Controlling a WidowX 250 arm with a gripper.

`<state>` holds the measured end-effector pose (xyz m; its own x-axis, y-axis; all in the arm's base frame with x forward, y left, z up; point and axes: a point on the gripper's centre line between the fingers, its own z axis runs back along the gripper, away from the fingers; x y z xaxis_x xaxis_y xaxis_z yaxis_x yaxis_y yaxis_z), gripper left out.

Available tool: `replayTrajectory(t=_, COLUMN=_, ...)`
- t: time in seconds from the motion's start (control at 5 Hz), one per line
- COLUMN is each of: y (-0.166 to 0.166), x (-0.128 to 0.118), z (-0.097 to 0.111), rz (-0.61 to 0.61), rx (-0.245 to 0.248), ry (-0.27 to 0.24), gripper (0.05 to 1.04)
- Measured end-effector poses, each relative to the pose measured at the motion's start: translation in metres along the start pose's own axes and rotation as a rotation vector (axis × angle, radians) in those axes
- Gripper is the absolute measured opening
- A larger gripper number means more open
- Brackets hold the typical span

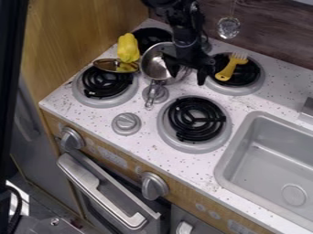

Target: Take the pot and put it on the bottom right burner

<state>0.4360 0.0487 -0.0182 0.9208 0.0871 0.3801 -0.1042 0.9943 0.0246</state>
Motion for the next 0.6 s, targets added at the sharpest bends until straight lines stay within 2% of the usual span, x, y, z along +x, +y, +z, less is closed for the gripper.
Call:
replayTrajectory(t=0.2, y=0.002, x=0.003, z=-0.014, rz=0.002, rx=0.013, ry=0.015, gripper=0.997)
replayTrajectory(t=0.6, y=0.014, x=0.023, z=-0.020, rz=0.004, rx=0.053, ry=-0.026, gripper=0.997)
